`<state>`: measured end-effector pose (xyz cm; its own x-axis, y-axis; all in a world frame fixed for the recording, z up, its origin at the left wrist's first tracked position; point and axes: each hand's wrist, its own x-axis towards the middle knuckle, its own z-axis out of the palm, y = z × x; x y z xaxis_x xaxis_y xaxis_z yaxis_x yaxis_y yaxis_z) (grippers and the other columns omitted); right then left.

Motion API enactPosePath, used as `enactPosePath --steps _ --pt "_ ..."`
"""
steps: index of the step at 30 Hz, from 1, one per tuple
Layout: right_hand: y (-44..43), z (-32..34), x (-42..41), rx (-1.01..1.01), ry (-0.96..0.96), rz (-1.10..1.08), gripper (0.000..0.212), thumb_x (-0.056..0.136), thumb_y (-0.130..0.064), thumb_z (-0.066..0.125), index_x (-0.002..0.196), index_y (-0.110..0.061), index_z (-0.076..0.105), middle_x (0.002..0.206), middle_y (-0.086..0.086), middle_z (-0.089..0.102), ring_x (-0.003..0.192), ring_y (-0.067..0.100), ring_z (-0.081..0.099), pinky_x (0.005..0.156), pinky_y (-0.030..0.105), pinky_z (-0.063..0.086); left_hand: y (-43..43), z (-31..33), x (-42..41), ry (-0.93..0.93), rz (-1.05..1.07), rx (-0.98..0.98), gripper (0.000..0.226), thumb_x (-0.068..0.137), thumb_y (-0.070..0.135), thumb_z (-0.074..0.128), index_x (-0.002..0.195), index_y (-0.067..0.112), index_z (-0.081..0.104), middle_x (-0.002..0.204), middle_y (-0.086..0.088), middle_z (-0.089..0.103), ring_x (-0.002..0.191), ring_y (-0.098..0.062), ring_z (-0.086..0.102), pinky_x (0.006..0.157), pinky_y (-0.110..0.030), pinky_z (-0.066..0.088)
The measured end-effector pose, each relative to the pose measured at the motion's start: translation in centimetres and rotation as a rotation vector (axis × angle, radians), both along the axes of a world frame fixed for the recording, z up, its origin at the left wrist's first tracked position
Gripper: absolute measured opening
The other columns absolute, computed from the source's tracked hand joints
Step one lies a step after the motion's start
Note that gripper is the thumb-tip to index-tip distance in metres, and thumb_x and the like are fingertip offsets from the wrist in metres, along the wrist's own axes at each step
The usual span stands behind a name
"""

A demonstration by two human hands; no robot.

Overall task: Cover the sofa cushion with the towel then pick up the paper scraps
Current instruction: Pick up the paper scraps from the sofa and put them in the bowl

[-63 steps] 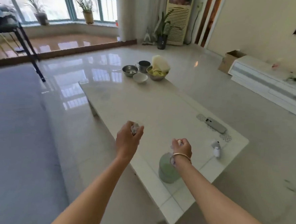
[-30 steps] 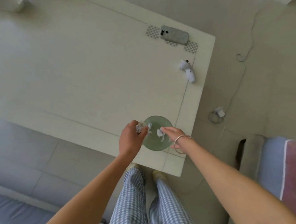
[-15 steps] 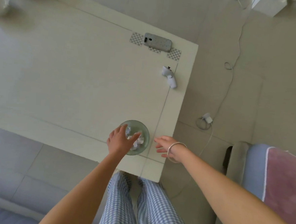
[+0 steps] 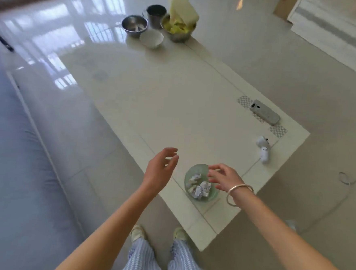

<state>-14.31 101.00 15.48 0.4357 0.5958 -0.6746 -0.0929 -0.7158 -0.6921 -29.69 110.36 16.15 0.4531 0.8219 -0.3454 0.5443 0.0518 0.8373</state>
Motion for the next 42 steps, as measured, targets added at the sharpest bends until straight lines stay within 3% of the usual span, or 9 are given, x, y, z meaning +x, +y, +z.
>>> enactPosePath --steps 3,5,8,12,17,25,31,37,42 --pt "2.4 3.9 -3.8 0.131 -0.015 0.142 0.01 0.092 -0.004 0.049 0.097 -0.011 0.055 0.078 0.001 0.059 0.067 0.009 0.056 0.054 0.011 0.047 1.4 3.9 -7.6 -0.119 0.162 0.134 0.019 0.093 0.013 0.05 0.11 0.015 0.059 0.101 0.0 0.064 0.084 -0.01 0.061 0.065 0.003 0.042" --pt "4.1 6.0 -7.2 0.198 -0.041 0.256 0.012 0.093 -0.005 0.048 0.095 -0.013 0.056 0.08 -0.001 0.061 0.071 0.01 0.059 0.063 0.017 0.047 2.0 6.0 -13.4 -0.179 0.274 0.215 0.012 0.091 0.019 0.052 0.098 0.026 0.058 0.092 0.008 0.064 0.078 0.001 0.062 0.067 0.0 0.044" --pt "7.0 8.0 -13.2 0.27 -0.044 0.412 0.017 0.093 -0.006 0.049 0.089 -0.019 0.058 0.082 0.0 0.063 0.075 0.01 0.061 0.06 0.011 0.051 2.7 7.9 -21.8 -0.239 0.477 0.252 0.016 0.081 0.029 0.044 0.092 0.035 0.053 0.088 0.016 0.061 0.073 0.013 0.062 0.066 -0.002 0.044" --pt "11.3 9.6 -22.7 0.346 -0.008 0.603 0.02 0.092 -0.004 0.049 0.086 -0.021 0.058 0.081 0.001 0.063 0.066 0.005 0.064 0.057 0.006 0.049 2.8 8.5 -32.1 -0.254 0.709 0.298 0.015 0.083 0.027 0.045 0.089 0.038 0.052 0.087 0.016 0.061 0.071 0.015 0.06 0.066 -0.002 0.045" --pt "15.5 9.7 -35.4 0.446 0.017 0.866 0.015 0.092 -0.004 0.049 0.092 -0.016 0.058 0.08 -0.002 0.062 0.056 -0.011 0.061 0.059 0.006 0.048 1.4 7.0 -43.8 -0.193 0.959 0.31 0.033 0.095 0.008 0.043 0.088 0.039 0.052 0.088 0.016 0.061 0.07 0.015 0.06 0.068 -0.004 0.044" --pt "20.2 8.6 -51.0 0.49 0.07 1.207 0.024 0.09 -0.004 0.051 0.085 -0.027 0.055 0.078 -0.003 0.06 0.058 -0.01 0.061 0.061 0.006 0.046 -0.5 4.8 -56.3 -0.155 1.311 0.296 0.034 0.094 0.009 0.045 0.085 0.04 0.053 0.088 0.017 0.06 0.069 0.016 0.059 0.074 -0.015 0.045" --pt "26.2 5.5 -60.3 0.434 0.072 1.423 0.018 0.09 0.001 0.05 0.093 -0.016 0.055 0.078 0.004 0.057 0.053 -0.012 0.06 0.055 0.002 0.045 0.3 0.9 -64.1 -0.13 1.54 0.255 0.034 0.094 0.009 0.045 0.086 0.041 0.054 0.089 0.018 0.061 0.07 0.016 0.059 0.078 -0.021 0.045" --pt "36.2 1.1 -71.6 0.377 0.031 1.621 0.028 0.09 -0.004 0.052 0.085 -0.031 0.054 0.078 -0.004 0.06 0.057 -0.012 0.06 0.058 0.003 0.048 4.7 -4.8 -71.6 -0.101 1.796 0.179 0.037 0.093 0.007 0.045 0.081 0.042 0.052 0.086 0.016 0.059 0.067 0.018 0.057 0.077 -0.021 0.044" --pt "42.1 -4.3 -80.9 0.289 0.023 1.8 0.015 0.091 -0.007 0.051 0.098 -0.019 0.055 0.081 -0.006 0.059 0.068 0.0 0.062 0.068 0.013 0.05 8.7 -10.2 -76.0 -0.072 1.915 0.066 0.036 0.094 0.007 0.044 0.082 0.04 0.05 0.086 0.016 0.058 0.066 0.018 0.057 0.076 -0.018 0.043"
